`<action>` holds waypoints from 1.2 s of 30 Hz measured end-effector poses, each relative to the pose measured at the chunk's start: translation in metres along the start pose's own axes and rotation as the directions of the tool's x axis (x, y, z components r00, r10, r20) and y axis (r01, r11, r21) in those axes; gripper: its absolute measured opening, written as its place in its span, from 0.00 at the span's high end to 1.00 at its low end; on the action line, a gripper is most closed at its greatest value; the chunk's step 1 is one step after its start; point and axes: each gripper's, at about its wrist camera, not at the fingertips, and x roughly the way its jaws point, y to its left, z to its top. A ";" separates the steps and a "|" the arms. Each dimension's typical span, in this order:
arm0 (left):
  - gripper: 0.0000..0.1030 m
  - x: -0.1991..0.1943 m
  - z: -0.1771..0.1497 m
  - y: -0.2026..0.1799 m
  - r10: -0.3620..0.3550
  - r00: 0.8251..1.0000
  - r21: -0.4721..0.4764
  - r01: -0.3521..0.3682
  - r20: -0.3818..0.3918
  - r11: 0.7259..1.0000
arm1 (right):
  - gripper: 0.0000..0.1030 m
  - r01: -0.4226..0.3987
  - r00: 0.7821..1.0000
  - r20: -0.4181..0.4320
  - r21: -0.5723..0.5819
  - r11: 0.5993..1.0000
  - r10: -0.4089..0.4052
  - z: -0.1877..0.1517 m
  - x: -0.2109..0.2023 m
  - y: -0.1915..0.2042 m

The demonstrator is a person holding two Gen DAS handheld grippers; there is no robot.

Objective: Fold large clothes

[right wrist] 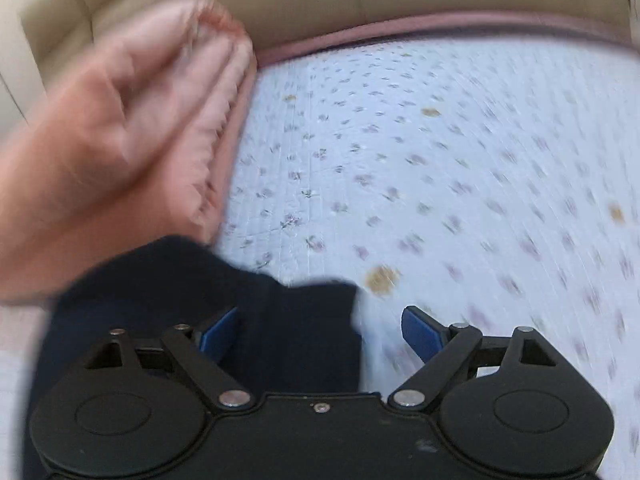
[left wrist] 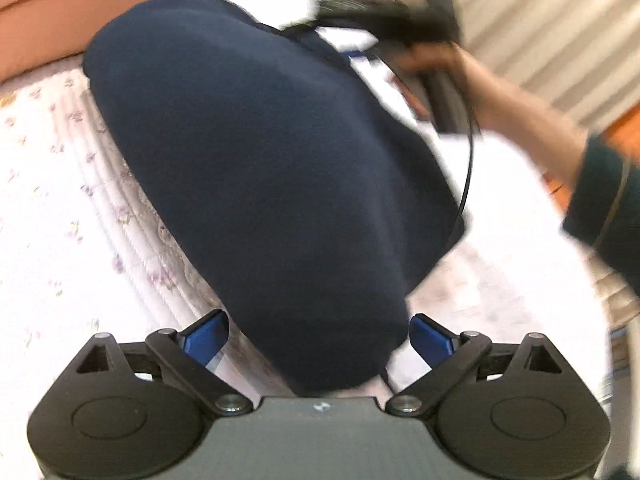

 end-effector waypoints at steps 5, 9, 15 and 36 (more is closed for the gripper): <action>0.00 -0.040 0.037 0.016 -0.004 0.992 -0.074 0.013 0.123 0.997 | 0.01 -0.218 0.973 -0.074 0.030 0.976 0.219 -0.012 -0.052 -0.021; 0.00 -0.032 0.067 0.059 -0.003 0.993 -0.278 0.036 0.117 0.960 | 0.01 -0.322 0.932 -0.172 0.018 0.947 0.320 -0.030 -0.066 -0.009; 0.00 0.014 0.089 0.098 -0.076 0.994 -0.400 0.101 0.076 0.911 | 0.01 -0.333 0.903 -0.275 0.041 0.942 0.331 -0.052 -0.050 -0.016; 0.26 0.000 0.086 0.091 -0.099 0.969 -0.419 0.189 0.226 0.888 | 0.49 -0.451 0.871 -0.138 0.152 0.879 0.471 -0.068 -0.062 0.024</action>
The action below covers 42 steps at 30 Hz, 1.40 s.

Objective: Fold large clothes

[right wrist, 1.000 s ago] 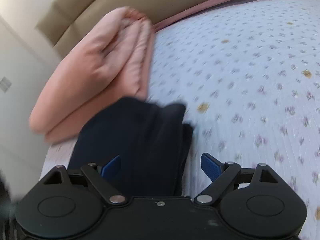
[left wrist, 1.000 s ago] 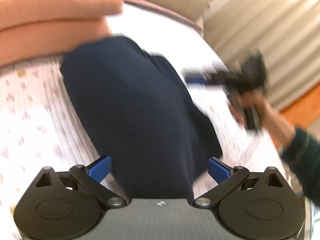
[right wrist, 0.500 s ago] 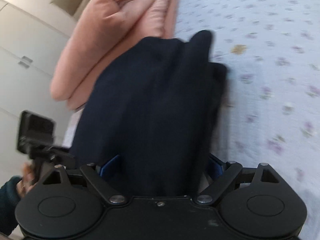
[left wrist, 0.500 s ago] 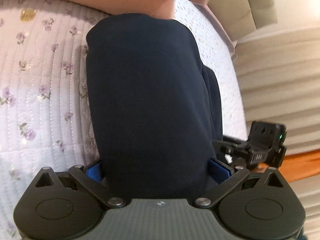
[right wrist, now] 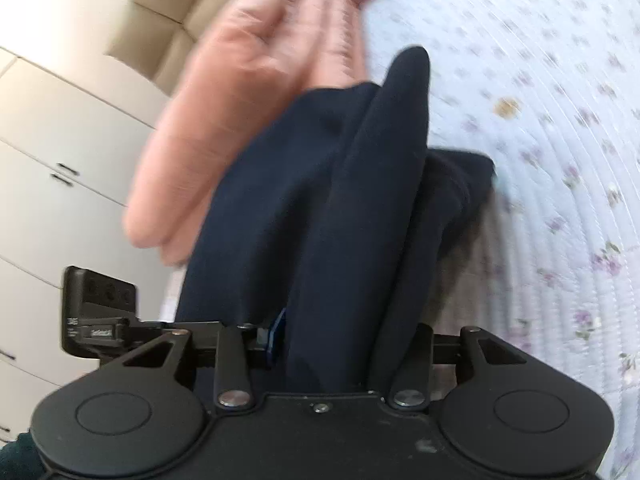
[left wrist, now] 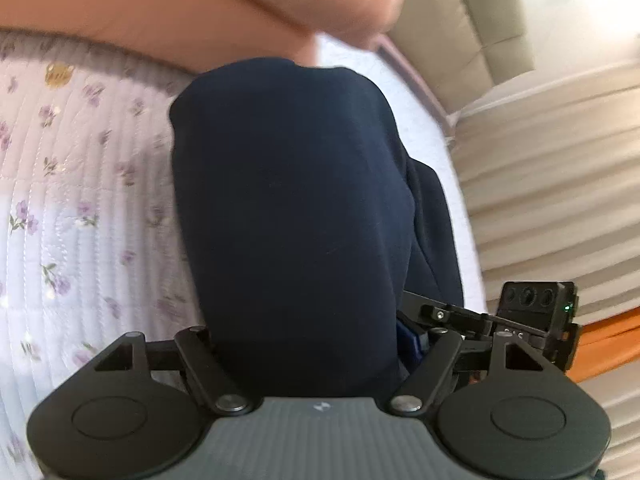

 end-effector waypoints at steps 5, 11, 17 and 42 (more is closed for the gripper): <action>0.24 -0.055 -0.011 -0.042 -0.013 1.000 0.085 0.010 0.028 0.996 | 0.49 -0.062 0.996 0.061 0.004 0.998 0.061 -0.010 -0.032 0.055; 0.19 -0.145 -0.041 -0.088 0.024 0.998 0.179 -0.032 0.050 0.983 | 0.49 -0.124 0.988 0.087 -0.052 0.991 0.128 -0.040 -0.067 0.136; 0.17 -0.215 -0.104 -0.092 0.096 0.994 0.210 -0.103 0.045 0.972 | 0.49 -0.165 0.985 0.045 -0.064 0.984 0.168 -0.096 -0.075 0.196; 0.14 -0.186 -0.191 -0.023 0.286 0.958 0.162 -0.277 -0.032 0.947 | 0.49 -0.089 0.991 -0.097 0.066 0.994 0.095 -0.210 -0.016 0.159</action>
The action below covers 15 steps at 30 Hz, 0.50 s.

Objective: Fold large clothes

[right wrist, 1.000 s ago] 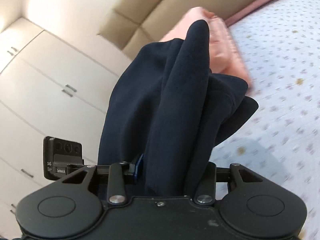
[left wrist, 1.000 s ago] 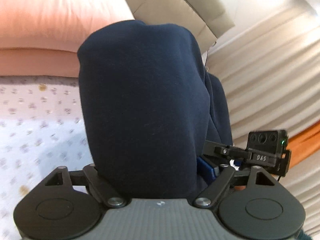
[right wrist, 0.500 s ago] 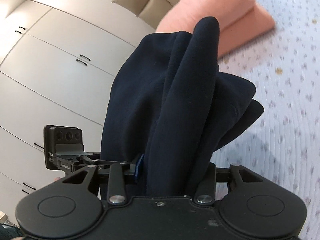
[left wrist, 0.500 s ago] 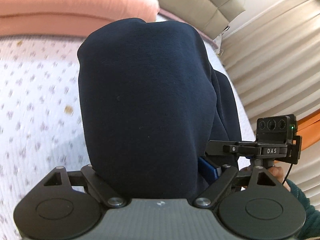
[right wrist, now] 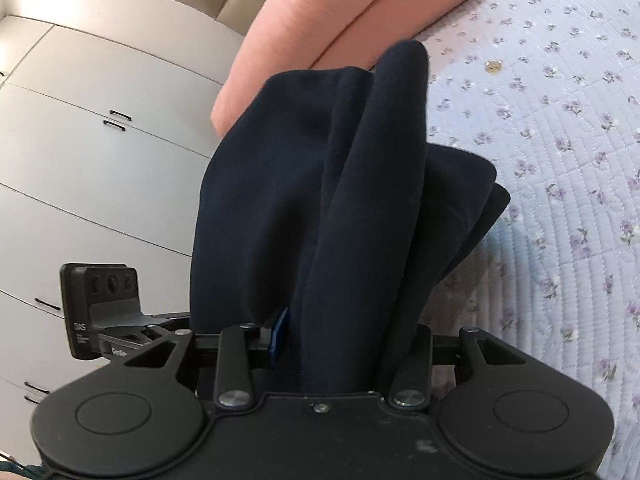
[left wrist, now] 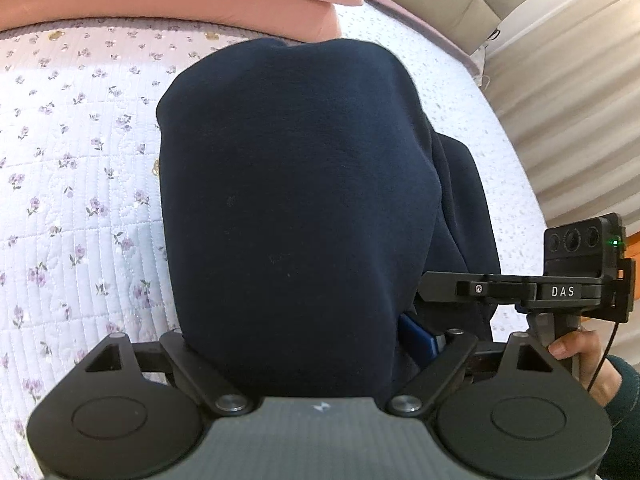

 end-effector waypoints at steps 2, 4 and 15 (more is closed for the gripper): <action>0.14 0.006 0.003 0.001 0.009 1.000 -0.007 -0.009 0.004 1.000 | 0.49 0.013 1.000 -0.001 -0.008 1.000 -0.013 0.000 0.004 -0.005; 0.14 0.013 0.004 0.006 0.018 1.000 -0.015 -0.018 0.010 1.000 | 0.50 0.021 1.000 0.001 -0.022 1.000 -0.021 0.003 0.009 -0.008; 0.09 0.020 -0.009 0.023 0.050 0.996 0.016 -0.051 0.076 0.999 | 0.44 0.150 0.989 0.024 -0.167 0.974 -0.148 0.004 0.023 -0.025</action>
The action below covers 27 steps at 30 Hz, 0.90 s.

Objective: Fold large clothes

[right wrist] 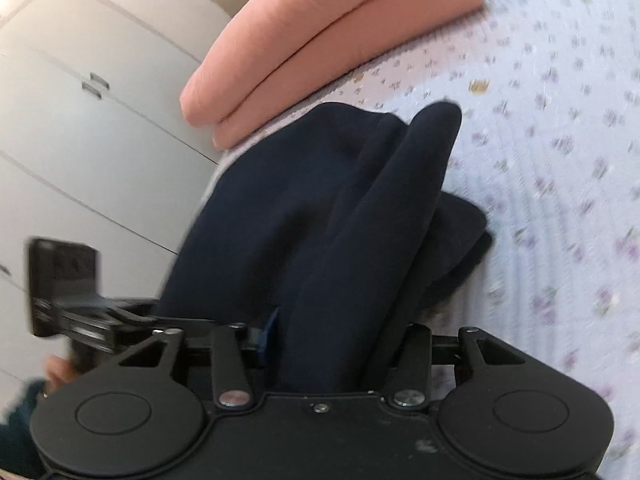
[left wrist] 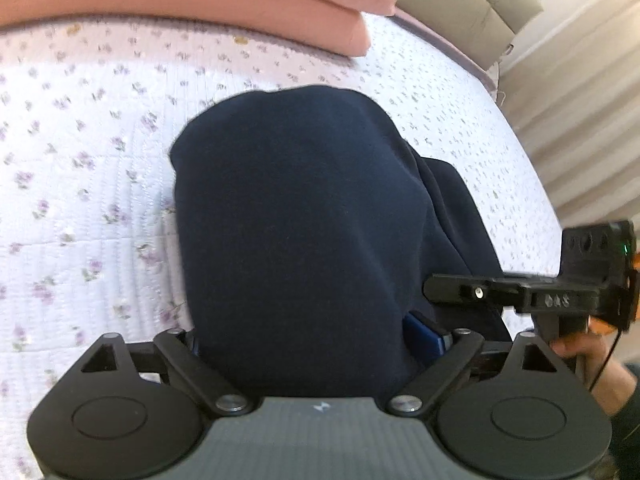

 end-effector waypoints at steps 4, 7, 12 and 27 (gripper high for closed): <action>0.02 -0.022 -0.019 -0.010 0.038 0.999 0.109 -0.039 0.015 0.993 | 0.39 0.082 0.996 0.035 0.059 0.995 -0.084 -0.006 -0.019 0.014; 0.01 -0.030 -0.031 -0.011 0.078 0.997 0.157 -0.080 0.020 0.984 | 0.36 0.171 0.980 0.122 -0.086 0.982 -0.160 -0.016 -0.040 0.049; 0.01 -0.041 -0.043 -0.015 0.048 0.999 0.162 -0.047 0.000 0.986 | 0.17 0.338 0.922 0.279 -0.247 0.908 -0.267 -0.045 -0.057 0.095; 0.00 -0.006 -0.106 -0.015 0.065 0.995 0.133 -0.054 -0.080 0.990 | 0.17 0.367 0.925 0.024 -0.307 0.878 -0.378 -0.051 -0.013 0.094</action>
